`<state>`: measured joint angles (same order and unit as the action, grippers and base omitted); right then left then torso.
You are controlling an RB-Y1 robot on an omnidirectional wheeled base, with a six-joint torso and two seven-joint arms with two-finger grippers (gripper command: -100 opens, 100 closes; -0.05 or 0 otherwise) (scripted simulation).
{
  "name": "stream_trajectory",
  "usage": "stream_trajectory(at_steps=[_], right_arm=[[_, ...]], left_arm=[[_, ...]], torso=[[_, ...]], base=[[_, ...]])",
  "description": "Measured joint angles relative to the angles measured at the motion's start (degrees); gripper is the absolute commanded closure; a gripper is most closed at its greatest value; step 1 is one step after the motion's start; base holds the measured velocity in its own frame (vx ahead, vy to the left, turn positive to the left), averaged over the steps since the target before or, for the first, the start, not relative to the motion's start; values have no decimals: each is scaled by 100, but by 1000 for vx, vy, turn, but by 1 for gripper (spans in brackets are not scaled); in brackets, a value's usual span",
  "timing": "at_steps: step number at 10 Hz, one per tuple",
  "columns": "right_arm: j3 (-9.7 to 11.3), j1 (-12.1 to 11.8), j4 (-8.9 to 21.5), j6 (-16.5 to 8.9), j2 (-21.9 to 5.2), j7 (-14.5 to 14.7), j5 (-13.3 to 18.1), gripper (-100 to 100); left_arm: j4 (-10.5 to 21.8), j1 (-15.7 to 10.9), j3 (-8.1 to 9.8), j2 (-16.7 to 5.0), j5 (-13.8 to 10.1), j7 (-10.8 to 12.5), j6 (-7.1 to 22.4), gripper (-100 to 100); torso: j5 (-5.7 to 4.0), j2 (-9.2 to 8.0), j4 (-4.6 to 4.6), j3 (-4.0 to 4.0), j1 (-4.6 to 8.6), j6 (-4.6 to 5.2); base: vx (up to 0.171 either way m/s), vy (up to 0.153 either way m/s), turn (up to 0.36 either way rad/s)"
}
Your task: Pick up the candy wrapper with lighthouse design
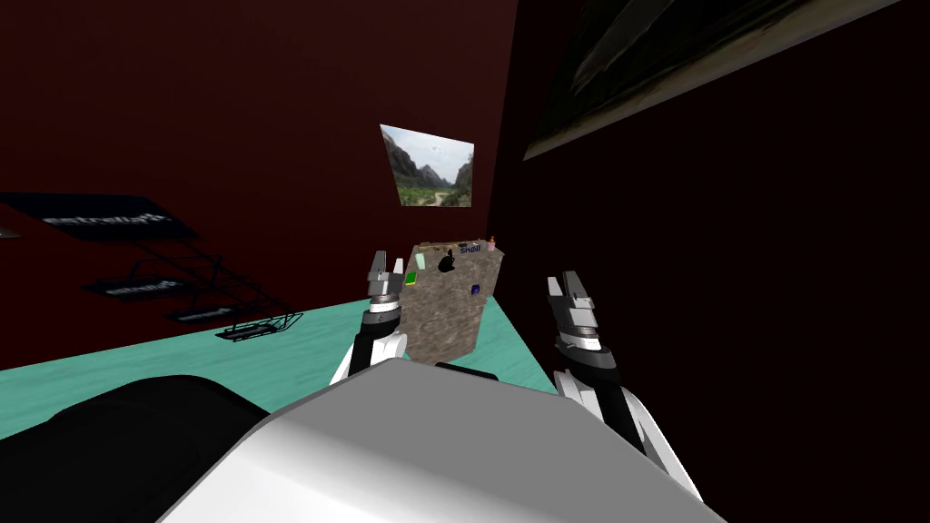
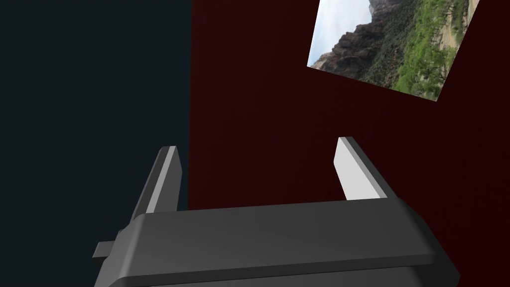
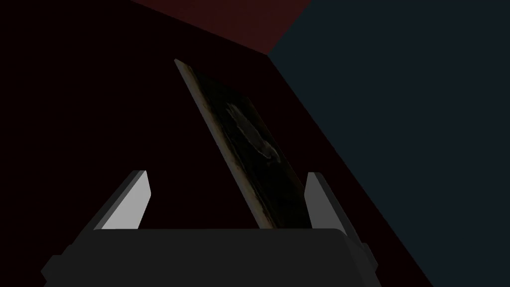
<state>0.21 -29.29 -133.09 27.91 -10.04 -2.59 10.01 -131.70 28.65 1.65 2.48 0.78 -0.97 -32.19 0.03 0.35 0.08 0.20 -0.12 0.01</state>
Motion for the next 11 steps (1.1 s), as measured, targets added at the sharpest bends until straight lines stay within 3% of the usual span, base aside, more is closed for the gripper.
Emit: stream_trajectory(at_steps=[4,11], right_arm=[[24,-144,120,224,-555,31,280,-100],[23,-137,127,224,-601,31,298,-100]], left_arm=[[0,-1,0,0,0,0,0,0],[0,-2,0,0,0,0,0,0]], torso=[[-2,-40,-9,-23,6,-1],[-2,-36,-8,-21,11,-2]], base=[[-12,11,-36],[1,-1,4]])
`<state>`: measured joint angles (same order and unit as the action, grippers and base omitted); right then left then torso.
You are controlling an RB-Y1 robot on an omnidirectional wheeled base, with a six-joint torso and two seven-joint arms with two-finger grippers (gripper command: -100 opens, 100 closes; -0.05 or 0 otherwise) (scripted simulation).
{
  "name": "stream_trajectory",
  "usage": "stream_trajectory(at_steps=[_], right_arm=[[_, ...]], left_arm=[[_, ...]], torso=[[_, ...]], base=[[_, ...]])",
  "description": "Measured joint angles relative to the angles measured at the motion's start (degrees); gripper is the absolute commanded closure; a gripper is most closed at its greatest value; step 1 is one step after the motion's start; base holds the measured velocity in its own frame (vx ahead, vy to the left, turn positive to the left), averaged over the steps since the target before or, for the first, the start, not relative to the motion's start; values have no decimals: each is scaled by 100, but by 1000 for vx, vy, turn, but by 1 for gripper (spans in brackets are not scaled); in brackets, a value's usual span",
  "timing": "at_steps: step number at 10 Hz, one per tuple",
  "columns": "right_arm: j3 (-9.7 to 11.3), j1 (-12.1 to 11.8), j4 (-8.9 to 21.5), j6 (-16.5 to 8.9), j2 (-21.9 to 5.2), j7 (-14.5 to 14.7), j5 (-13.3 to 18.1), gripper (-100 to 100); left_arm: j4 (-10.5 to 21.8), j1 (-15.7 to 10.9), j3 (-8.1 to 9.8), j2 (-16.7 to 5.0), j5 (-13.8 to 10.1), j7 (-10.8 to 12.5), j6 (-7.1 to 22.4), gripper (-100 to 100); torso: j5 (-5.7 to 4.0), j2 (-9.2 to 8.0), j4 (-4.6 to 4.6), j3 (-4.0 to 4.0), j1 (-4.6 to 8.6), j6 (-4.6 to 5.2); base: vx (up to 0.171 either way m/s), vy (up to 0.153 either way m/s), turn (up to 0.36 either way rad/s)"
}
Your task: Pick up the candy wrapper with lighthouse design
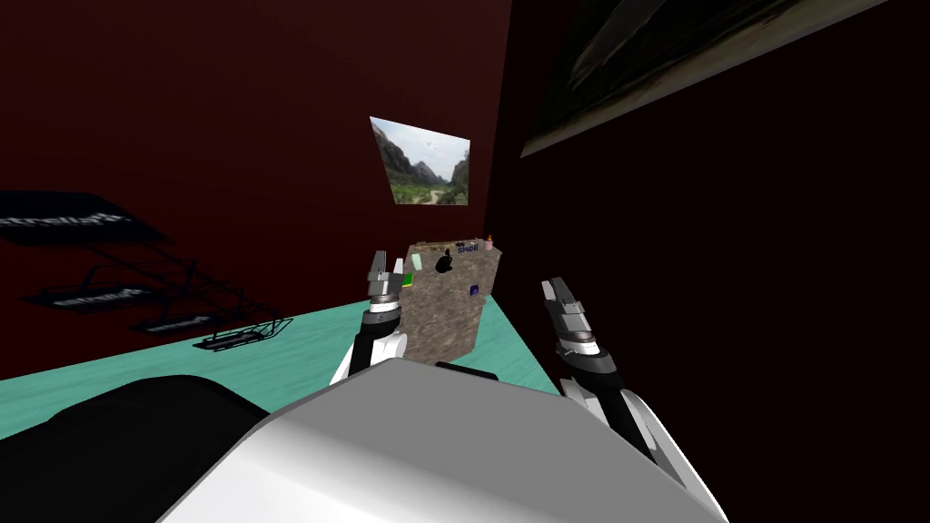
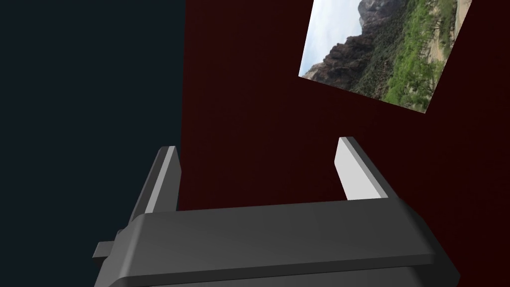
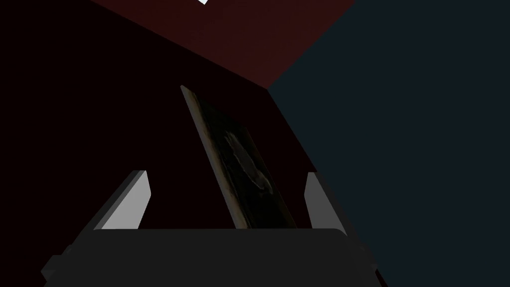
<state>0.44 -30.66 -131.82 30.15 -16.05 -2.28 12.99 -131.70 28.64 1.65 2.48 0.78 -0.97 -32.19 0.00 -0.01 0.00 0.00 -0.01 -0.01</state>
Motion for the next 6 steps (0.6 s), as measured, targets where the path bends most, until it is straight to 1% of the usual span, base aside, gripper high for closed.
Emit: stream_trajectory(at_steps=[1,4,6], right_arm=[[0,0,0,0,0,0,0,-100],[-11,-92,234,-69,-420,-84,64,-100],[-20,-237,376,-61,-723,-140,109,-100]], left_arm=[[0,0,0,0,0,0,0,0],[0,-1,-1,0,0,0,0,0],[0,0,0,0,0,0,0,0]], torso=[[-1,3,0,1,4,-1],[2,-1,0,-1,-9,-2],[2,-1,0,-1,-7,-2]], base=[[-6,8,179],[-12,34,172],[-9,32,174]])
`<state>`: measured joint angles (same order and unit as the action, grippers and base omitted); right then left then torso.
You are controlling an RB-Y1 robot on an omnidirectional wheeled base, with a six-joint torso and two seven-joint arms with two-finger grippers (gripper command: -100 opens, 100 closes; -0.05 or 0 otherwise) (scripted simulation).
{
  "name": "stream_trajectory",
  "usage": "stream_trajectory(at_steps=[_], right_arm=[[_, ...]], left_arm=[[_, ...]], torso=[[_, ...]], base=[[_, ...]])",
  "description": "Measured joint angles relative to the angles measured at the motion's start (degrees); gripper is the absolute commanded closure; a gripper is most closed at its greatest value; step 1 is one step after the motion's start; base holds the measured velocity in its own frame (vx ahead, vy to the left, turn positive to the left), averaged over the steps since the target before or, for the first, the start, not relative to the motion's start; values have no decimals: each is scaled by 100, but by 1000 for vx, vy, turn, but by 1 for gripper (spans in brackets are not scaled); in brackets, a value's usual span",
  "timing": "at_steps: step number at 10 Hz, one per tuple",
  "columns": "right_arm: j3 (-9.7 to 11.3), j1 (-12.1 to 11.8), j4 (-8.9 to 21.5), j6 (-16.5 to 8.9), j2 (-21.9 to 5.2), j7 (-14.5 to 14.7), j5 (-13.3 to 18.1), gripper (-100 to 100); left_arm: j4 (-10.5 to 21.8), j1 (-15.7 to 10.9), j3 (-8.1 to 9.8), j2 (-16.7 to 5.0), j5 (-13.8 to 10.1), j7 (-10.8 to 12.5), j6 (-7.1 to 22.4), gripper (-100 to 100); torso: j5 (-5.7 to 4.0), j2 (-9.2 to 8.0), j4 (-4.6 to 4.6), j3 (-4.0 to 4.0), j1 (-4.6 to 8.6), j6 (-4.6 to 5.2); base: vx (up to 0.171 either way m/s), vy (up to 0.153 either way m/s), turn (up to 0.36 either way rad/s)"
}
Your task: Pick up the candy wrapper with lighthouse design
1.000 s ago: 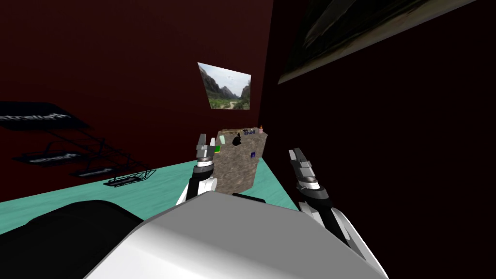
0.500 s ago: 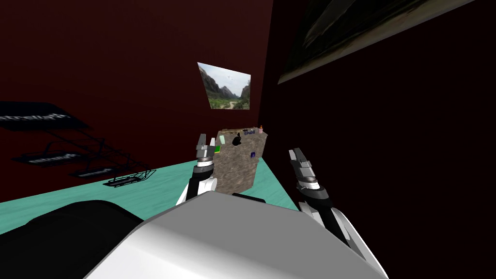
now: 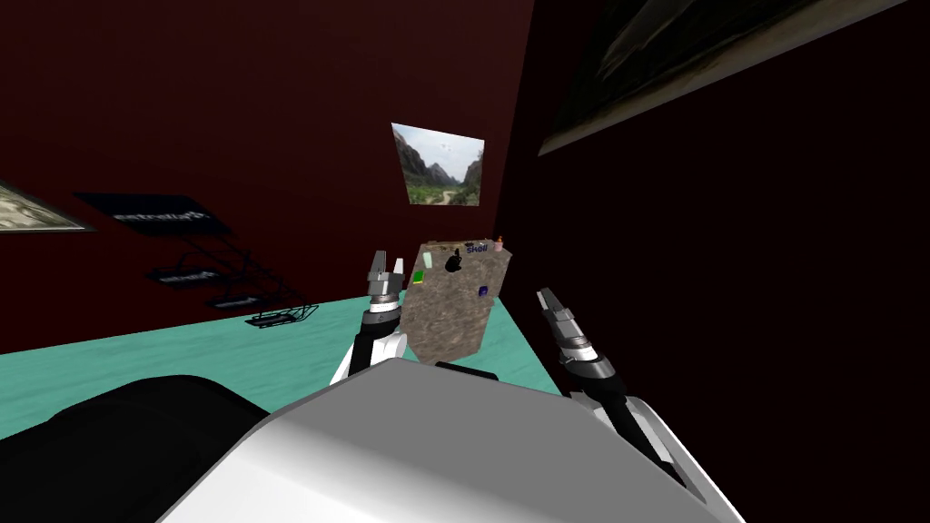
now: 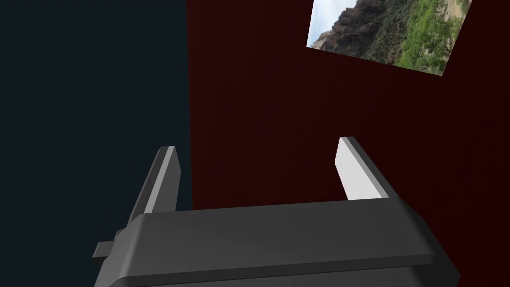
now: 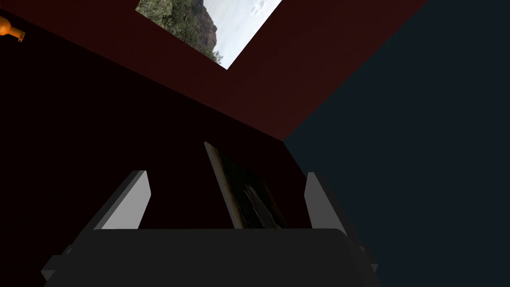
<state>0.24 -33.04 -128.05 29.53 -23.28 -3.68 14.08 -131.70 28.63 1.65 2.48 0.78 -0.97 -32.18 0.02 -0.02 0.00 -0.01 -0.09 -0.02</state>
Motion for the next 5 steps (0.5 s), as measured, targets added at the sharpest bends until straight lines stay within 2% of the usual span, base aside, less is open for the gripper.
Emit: stream_trajectory(at_steps=[2,4,5], right_arm=[[-9,-97,202,-21,-346,-75,56,-100],[-13,-224,309,-41,-636,-139,106,-100],[-15,-279,372,-48,-800,-166,131,-100]], left_arm=[[0,0,0,0,0,0,0,0],[0,1,1,0,0,0,0,0],[0,0,0,0,0,0,0,0]], torso=[[0,-1,0,0,-1,-1],[0,0,0,0,2,3],[-1,0,0,0,3,0]], base=[[-11,41,225],[-6,24,104],[-10,39,284]])
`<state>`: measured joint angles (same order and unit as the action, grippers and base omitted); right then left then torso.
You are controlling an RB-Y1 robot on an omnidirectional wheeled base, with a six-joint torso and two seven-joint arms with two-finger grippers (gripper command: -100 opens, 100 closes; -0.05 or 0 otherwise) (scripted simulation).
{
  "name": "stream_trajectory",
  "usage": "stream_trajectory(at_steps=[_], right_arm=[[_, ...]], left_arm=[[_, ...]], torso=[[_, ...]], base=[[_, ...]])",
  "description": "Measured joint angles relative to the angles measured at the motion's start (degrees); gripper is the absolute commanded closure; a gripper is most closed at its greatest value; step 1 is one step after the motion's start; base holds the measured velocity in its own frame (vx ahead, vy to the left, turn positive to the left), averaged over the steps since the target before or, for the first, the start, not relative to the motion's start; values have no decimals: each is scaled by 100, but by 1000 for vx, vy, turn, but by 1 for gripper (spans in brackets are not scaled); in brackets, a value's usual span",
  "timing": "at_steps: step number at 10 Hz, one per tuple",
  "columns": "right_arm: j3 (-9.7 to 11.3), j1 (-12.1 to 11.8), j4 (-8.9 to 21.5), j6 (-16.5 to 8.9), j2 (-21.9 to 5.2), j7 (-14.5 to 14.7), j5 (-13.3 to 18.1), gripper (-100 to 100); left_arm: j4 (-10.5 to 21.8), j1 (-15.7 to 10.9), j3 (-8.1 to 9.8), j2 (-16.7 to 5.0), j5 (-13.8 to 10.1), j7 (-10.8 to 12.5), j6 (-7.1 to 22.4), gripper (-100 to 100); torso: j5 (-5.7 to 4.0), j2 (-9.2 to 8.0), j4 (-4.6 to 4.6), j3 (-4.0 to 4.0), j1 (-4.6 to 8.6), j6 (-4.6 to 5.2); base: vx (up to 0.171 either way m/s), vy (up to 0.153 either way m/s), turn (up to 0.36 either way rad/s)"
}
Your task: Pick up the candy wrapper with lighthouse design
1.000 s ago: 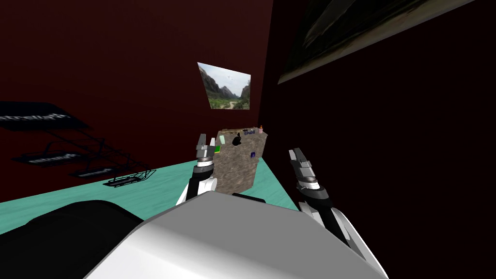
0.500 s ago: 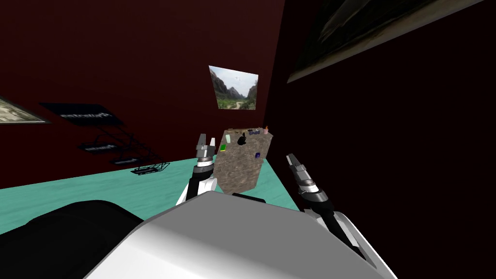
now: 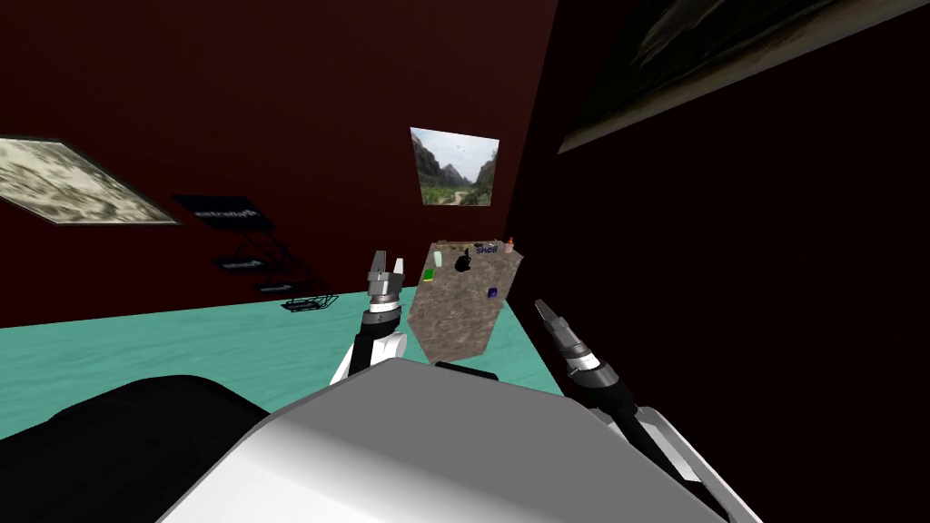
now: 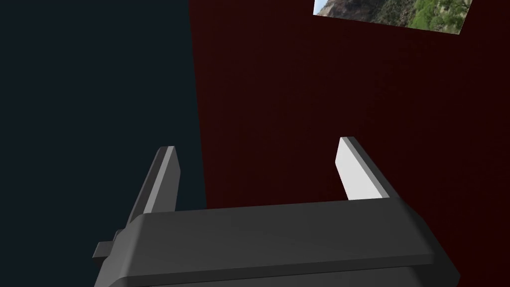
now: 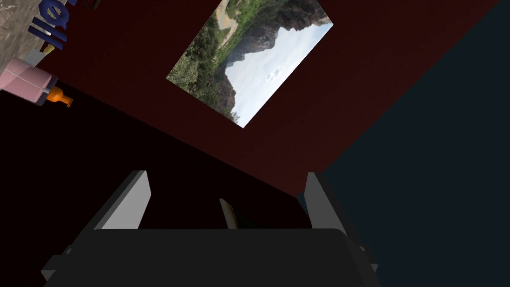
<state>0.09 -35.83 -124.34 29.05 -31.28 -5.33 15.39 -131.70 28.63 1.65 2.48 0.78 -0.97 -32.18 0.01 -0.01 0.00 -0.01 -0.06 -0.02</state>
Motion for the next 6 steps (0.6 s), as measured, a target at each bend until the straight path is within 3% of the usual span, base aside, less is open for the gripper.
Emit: stream_trajectory(at_steps=[6], right_arm=[[-43,-349,369,-67,-943,-208,142,-100]], left_arm=[[0,0,0,0,0,0,0,0]], torso=[[2,0,0,0,-6,2]], base=[[-7,37,164]])
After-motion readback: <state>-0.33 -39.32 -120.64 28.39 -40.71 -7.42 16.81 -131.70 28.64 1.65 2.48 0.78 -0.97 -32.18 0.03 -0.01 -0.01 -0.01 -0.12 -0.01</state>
